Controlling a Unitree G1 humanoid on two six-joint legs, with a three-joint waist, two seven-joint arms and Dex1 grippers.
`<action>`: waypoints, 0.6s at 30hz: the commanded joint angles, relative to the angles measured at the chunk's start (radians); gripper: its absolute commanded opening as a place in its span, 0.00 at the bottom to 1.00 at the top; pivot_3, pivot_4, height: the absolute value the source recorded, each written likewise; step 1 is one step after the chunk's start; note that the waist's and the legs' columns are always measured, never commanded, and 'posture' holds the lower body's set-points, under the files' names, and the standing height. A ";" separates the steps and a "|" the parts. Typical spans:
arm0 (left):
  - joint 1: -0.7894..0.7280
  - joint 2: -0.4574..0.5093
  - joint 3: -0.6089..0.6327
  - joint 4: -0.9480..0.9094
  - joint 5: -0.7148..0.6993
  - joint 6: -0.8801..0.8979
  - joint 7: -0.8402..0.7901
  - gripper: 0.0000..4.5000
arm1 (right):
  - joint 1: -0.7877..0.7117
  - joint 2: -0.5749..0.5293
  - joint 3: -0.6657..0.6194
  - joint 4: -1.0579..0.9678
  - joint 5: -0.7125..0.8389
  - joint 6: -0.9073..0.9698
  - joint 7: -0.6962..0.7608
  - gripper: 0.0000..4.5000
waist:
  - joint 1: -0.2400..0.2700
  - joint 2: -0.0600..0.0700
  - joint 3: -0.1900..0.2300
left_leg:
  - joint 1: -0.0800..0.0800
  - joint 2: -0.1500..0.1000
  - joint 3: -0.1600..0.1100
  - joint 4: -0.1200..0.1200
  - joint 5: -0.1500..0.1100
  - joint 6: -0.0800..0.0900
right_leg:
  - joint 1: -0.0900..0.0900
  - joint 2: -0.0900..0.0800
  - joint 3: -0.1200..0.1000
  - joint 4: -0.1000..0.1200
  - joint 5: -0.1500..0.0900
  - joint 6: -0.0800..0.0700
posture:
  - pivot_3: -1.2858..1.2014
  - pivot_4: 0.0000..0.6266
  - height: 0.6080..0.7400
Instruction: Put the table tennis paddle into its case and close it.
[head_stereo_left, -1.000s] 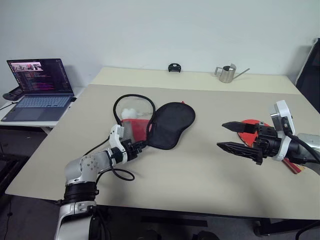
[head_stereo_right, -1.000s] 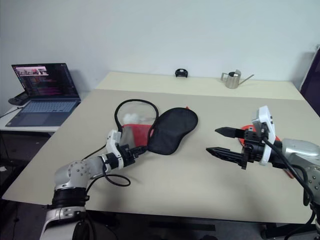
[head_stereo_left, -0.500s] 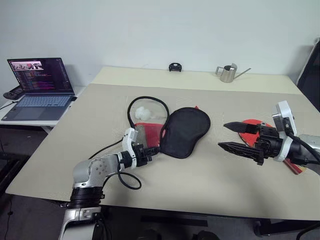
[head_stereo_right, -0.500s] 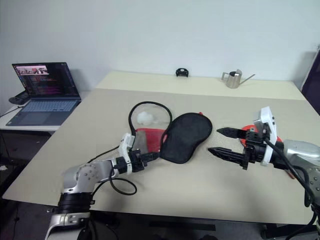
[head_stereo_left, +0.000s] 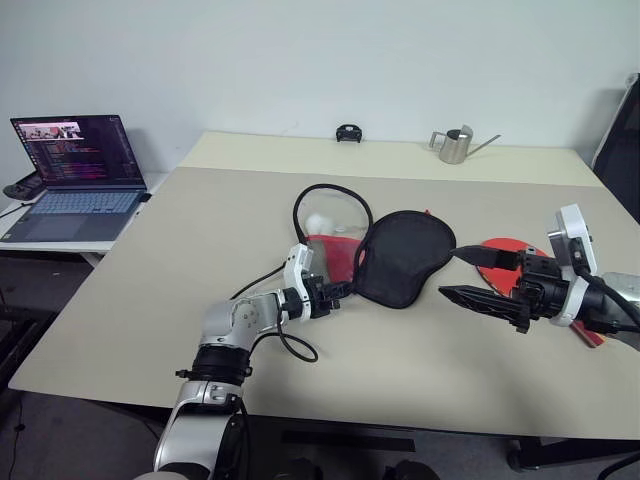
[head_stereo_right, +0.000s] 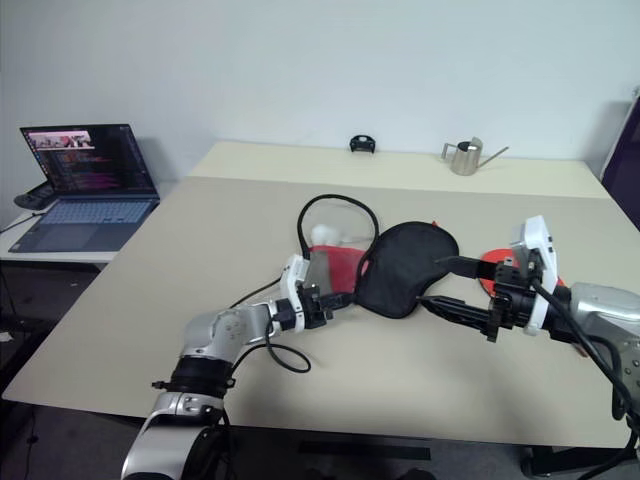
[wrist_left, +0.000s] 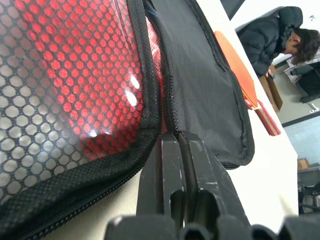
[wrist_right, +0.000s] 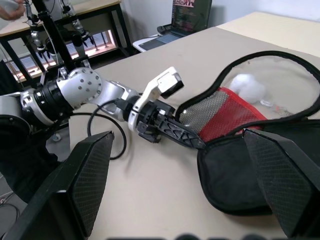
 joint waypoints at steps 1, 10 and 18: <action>-0.016 -0.028 -0.028 -0.017 0.015 -0.031 -0.027 0.05 | 0.002 -0.019 -0.036 -0.040 0.027 -0.004 -0.010 1.00 | 0.001 0.000 0.000 | 0.000 0.000 0.000 0.000 0.000 0.000 | 0.000 0.000 0.000 0.000 0.000 0.000 | 0.52 0.24 1.00; 0.081 0.053 -0.059 -0.160 0.009 0.022 -0.098 0.71 | 0.011 -0.025 -0.039 -0.043 0.033 -0.003 -0.018 1.00 | -0.007 0.000 0.000 | 0.000 0.000 0.000 0.000 0.000 0.000 | -0.001 0.000 0.000 0.001 0.000 0.000 | 0.52 0.24 1.00; 0.299 0.353 -0.148 -0.415 0.060 -0.047 -0.276 0.78 | 0.016 -0.029 -0.030 -0.030 0.021 0.002 -0.026 1.00 | -0.032 0.002 -0.001 | 0.002 0.001 0.001 -0.001 0.000 0.000 | -0.001 0.001 0.002 0.002 0.000 0.000 | 0.52 0.24 1.00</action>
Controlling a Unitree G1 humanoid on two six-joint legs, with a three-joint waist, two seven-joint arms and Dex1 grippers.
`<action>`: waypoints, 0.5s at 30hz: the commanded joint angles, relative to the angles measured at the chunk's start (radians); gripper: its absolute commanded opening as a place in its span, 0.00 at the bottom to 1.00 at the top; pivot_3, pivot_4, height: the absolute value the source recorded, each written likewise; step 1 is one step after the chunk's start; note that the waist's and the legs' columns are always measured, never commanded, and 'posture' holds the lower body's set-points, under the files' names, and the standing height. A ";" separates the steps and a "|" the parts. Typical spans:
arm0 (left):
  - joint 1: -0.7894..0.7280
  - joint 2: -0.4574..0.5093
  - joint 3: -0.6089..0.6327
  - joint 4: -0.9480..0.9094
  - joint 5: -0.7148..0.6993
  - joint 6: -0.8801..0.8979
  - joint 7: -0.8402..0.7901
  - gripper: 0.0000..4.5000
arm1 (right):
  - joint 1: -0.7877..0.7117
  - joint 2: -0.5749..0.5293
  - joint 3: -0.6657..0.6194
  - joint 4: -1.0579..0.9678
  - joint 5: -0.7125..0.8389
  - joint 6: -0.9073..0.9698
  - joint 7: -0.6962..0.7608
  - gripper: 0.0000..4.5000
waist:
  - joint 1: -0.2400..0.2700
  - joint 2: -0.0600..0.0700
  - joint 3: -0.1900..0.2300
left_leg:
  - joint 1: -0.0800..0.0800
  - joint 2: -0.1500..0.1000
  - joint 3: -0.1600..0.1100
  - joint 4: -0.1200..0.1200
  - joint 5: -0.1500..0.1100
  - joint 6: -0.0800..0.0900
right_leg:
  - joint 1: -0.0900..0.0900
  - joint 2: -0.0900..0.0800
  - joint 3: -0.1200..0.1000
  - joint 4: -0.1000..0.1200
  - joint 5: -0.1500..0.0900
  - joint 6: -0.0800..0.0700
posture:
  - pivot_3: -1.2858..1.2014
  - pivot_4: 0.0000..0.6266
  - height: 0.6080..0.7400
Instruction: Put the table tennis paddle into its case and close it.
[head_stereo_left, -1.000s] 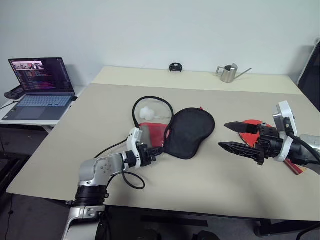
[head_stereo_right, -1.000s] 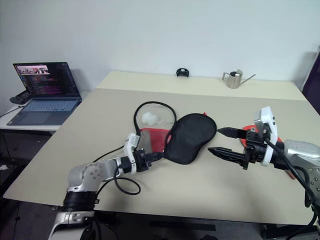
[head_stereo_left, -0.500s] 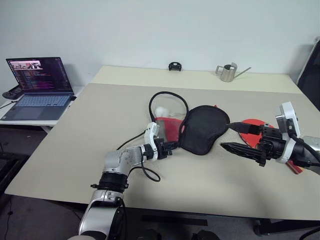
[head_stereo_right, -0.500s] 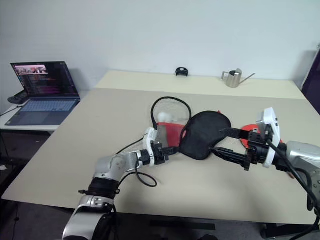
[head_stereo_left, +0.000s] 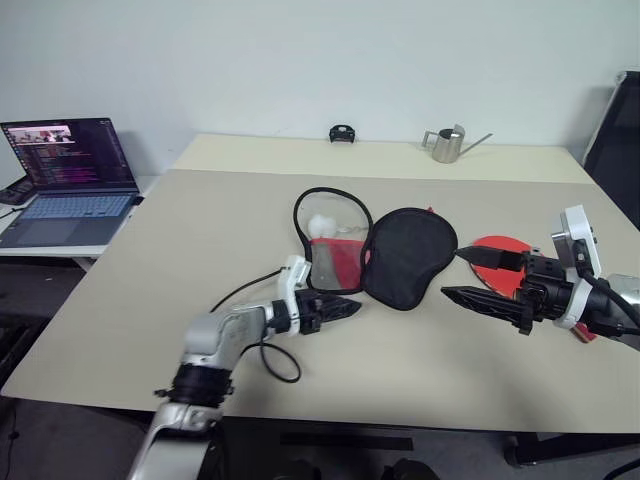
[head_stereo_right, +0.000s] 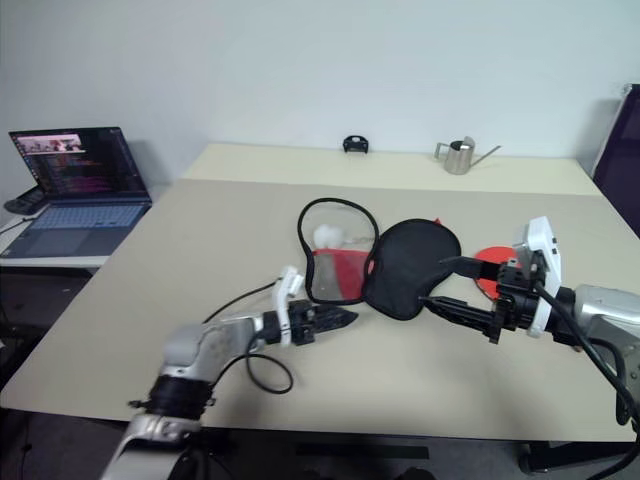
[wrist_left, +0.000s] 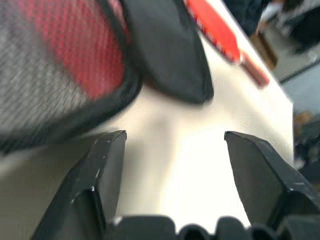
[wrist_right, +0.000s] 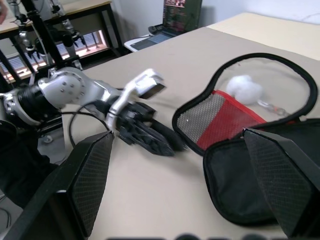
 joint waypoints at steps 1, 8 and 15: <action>0.110 0.119 -0.030 -0.118 0.042 -0.081 -0.097 0.78 | -0.002 -0.021 -0.019 -0.013 0.007 0.000 -0.009 1.00 | -0.002 0.001 -0.001 | 0.001 0.000 0.000 -0.001 0.000 0.000 | 0.000 0.000 0.000 0.000 0.000 0.000 | 0.52 0.24 1.00; 0.103 0.191 0.124 -0.295 -0.094 -0.152 -0.176 0.78 | -0.006 -0.010 0.019 0.036 -0.058 -0.003 -0.049 1.00 | 0.018 0.001 0.001 | -0.001 0.000 -0.001 0.001 -0.002 0.004 | 0.000 -0.001 -0.002 0.000 0.000 -0.001 | 0.52 0.24 1.00; -0.038 0.245 0.225 -0.229 -0.120 -0.178 -0.185 0.78 | -0.050 0.064 0.087 0.064 -0.067 0.088 -0.204 1.00 | 0.015 0.001 0.001 | -0.002 0.000 0.000 0.001 -0.002 0.004 | -0.001 -0.001 -0.002 0.000 0.000 -0.001 | 0.52 0.24 1.00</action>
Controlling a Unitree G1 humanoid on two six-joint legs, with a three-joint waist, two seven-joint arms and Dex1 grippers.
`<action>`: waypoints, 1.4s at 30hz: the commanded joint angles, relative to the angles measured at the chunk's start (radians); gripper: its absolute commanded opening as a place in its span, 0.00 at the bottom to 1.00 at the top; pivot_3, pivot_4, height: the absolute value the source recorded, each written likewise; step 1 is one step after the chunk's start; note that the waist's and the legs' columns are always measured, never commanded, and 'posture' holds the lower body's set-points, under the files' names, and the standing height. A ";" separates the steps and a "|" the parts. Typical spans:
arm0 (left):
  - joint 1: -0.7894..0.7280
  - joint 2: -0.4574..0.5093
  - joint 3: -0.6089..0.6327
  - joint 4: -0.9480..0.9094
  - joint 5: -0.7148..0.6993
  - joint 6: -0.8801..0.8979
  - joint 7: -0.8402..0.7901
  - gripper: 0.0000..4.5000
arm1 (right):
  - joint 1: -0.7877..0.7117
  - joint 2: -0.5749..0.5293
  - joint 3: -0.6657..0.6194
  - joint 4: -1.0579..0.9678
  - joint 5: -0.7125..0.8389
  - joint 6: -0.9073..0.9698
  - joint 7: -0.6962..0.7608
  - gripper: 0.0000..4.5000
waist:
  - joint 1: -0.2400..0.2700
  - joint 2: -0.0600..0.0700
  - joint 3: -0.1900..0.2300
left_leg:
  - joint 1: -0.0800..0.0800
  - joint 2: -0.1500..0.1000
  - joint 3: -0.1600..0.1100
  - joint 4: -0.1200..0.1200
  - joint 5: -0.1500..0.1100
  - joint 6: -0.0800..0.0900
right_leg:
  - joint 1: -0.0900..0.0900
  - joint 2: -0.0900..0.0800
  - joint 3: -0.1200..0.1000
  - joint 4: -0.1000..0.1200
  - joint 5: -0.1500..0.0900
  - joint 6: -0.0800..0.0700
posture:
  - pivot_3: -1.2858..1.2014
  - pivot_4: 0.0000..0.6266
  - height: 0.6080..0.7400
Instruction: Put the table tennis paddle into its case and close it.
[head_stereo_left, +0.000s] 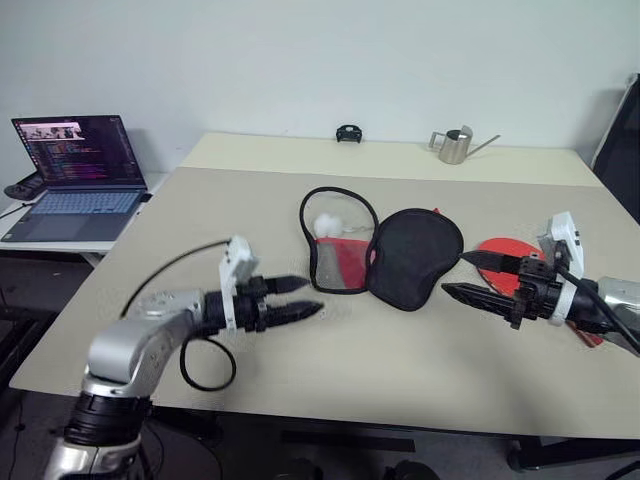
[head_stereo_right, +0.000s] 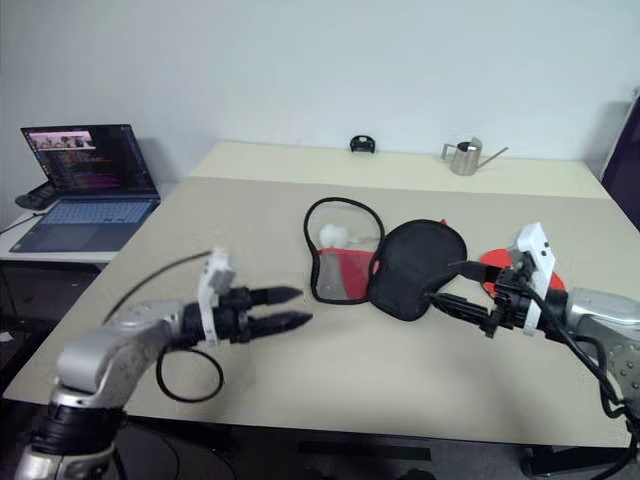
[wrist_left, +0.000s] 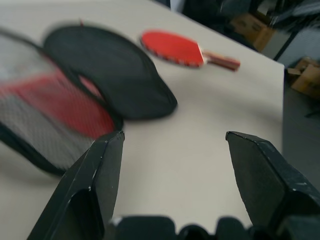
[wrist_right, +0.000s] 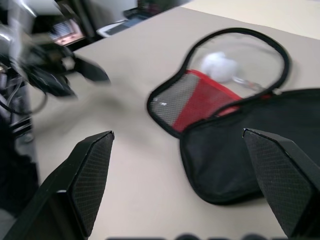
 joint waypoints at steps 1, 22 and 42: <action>-0.081 0.050 0.067 0.041 -0.027 -0.027 -0.035 0.78 | -0.026 0.056 0.036 0.001 0.011 0.066 -0.099 1.00 | -0.003 -0.001 0.000 | 0.000 0.000 0.000 0.000 0.000 0.000 | 0.000 0.000 0.000 0.000 0.000 0.000 | 0.52 0.24 1.00; -0.232 0.133 0.040 0.253 0.034 -0.135 -0.225 0.78 | -0.185 0.332 0.211 0.277 -0.308 0.043 -0.356 1.00 | -0.016 -0.001 0.001 | -0.002 0.000 0.001 0.000 0.002 -0.004 | -0.004 0.002 0.001 0.001 0.000 0.000 | 0.52 0.24 1.00; -0.221 0.150 0.043 0.263 0.055 -0.171 -0.247 0.78 | -0.206 0.484 0.218 0.275 -0.378 0.142 -0.424 1.00 | -0.033 -0.001 0.001 | -0.001 0.000 0.001 0.000 0.002 -0.003 | -0.004 0.003 0.001 0.003 0.000 0.000 | 0.52 0.24 1.00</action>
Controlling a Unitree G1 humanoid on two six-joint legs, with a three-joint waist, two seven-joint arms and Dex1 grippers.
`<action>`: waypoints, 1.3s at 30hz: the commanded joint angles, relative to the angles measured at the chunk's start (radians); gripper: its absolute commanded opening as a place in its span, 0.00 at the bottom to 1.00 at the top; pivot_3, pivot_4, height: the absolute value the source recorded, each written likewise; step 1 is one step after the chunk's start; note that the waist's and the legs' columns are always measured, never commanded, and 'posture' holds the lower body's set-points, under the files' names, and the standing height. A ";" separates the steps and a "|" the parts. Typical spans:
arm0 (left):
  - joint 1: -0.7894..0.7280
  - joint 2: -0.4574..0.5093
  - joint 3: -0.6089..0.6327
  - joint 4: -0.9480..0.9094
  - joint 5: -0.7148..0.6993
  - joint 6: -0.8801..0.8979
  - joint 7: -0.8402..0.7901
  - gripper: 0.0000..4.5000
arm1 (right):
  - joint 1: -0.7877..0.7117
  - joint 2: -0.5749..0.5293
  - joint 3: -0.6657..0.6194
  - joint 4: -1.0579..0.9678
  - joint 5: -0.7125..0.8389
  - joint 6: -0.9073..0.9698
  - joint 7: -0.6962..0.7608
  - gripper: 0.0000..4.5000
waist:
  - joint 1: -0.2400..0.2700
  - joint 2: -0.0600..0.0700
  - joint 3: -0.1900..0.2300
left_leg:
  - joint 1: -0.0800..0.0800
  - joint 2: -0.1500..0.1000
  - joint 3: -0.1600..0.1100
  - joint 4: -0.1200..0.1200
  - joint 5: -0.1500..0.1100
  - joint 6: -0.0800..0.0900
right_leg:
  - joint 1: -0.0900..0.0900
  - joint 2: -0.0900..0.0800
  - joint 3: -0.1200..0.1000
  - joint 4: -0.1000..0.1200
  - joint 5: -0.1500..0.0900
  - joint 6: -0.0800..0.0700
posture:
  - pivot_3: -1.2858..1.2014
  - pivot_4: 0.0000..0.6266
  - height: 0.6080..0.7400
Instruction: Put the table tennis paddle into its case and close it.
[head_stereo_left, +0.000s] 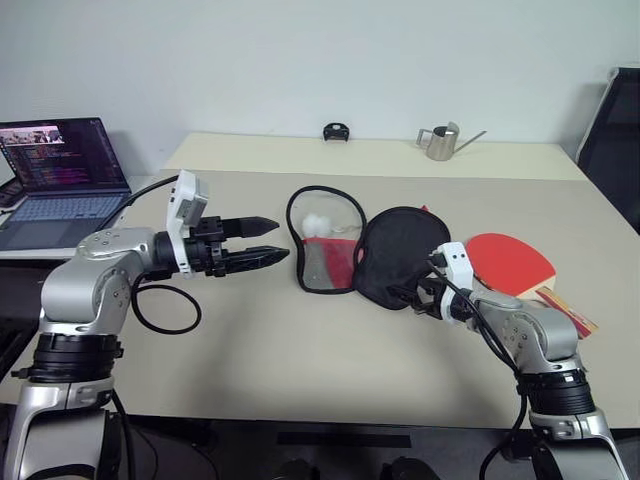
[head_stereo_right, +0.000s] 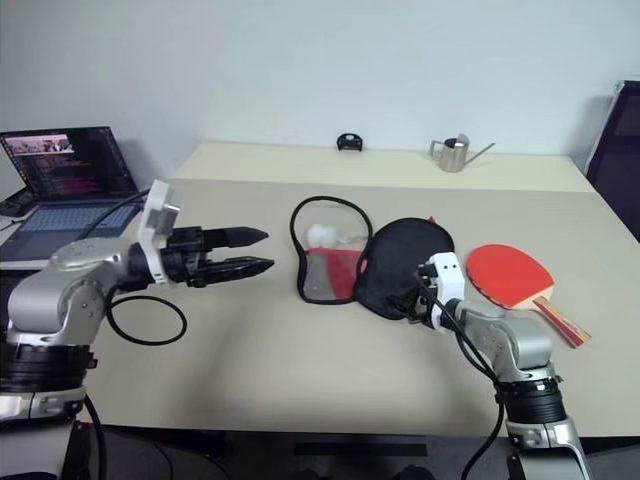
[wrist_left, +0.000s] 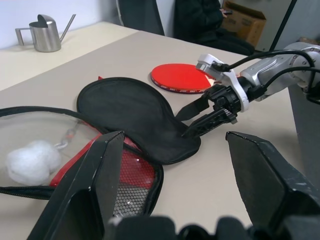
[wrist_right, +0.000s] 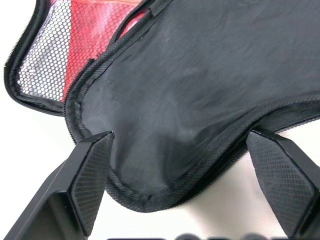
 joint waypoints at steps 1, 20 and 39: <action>-0.004 0.024 0.026 -0.015 0.000 -0.019 -0.005 0.78 | 0.003 -0.006 -0.026 -0.067 -0.019 0.001 -0.026 1.00 | -0.001 0.000 0.000 | 0.000 0.000 0.000 0.000 0.000 0.000 | 0.000 0.000 0.000 0.000 0.000 0.000 | 0.52 0.24 1.00; -0.016 0.006 0.011 0.002 0.015 -0.034 -0.001 0.78 | 0.005 0.118 0.001 -0.092 -0.049 0.027 -0.054 1.00 | -0.004 0.000 0.000 | 0.000 0.000 0.000 0.000 0.000 0.000 | 0.000 0.001 0.001 0.001 0.000 0.000 | 0.52 0.24 1.00; 0.007 0.009 -0.003 -0.032 0.011 -0.028 -0.008 0.79 | -0.018 0.198 -0.114 -0.130 0.057 0.200 -0.062 0.01 | -0.005 0.000 0.000 | 0.000 0.000 0.000 0.000 0.000 0.000 | -0.001 0.001 0.001 0.001 0.000 0.000 | 0.52 0.24 1.00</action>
